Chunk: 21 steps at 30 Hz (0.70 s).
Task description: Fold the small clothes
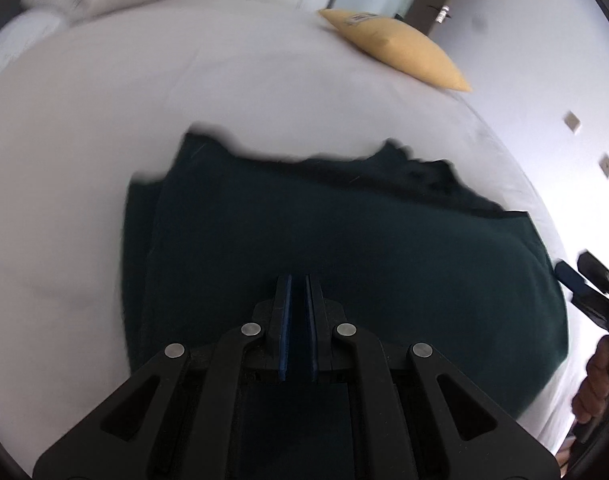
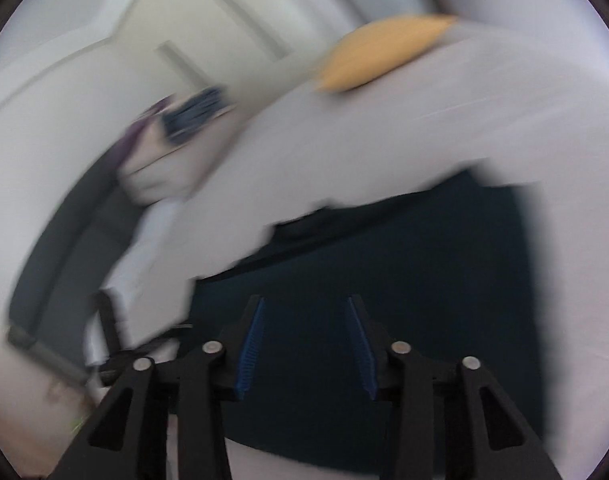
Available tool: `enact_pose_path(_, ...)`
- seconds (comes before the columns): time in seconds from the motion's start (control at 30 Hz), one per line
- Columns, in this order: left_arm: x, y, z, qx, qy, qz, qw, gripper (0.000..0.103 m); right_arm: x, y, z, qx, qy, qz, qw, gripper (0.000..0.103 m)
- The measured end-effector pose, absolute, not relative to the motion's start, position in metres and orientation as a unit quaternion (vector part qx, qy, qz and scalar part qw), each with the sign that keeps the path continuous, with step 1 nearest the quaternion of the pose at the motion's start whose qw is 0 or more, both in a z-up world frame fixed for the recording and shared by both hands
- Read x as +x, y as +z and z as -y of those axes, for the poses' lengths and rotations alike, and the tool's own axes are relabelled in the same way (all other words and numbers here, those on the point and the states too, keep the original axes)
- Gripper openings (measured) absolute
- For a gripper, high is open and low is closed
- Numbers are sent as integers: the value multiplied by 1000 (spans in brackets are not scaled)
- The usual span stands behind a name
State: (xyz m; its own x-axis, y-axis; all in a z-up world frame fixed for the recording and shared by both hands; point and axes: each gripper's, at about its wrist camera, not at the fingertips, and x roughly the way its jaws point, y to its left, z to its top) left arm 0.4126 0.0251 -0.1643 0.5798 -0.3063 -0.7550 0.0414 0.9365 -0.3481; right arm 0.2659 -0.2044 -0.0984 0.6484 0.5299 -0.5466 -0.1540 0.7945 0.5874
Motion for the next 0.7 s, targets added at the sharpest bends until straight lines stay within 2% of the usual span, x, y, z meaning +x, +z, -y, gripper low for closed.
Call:
enact_pose_path(0.13,399,-174,-39,-158,-122,-422,884,6,321,-149,175,290,223,-416,832,50)
enact_pose_path(0.23,397,-178,-46,-174,-132,-420,881,6,337,-166,198,331,213,-406,825,14)
enact_pose_path(0.27,396,-180,-48,-181,-135,-419,880,6,340,-169,211,355,210,-401,818,10)
enact_pose_path(0.4,389,-185,-55,-191,-141,-409,881,6,328,-170,310,411,119,-339,837,10)
enact_pose_path(0.43,388,-185,-55,-192,-142,-408,881,6,322,-171,333,431,96,-326,836,0)
enact_pose_path(0.5,388,-188,-58,-203,-148,-405,879,6,309,-168,363,445,48,-305,841,0)
enact_pose_path(0.57,387,-190,-63,-218,-156,-403,875,6,290,-161,383,450,-9,-286,846,9)
enact_pose_path(0.63,387,-192,-66,-226,-159,-402,873,6,276,-149,376,451,6,-270,851,20)
enact_pose_path(0.7,385,-191,-65,-219,-156,-402,875,6,268,-136,348,434,59,-260,861,24)
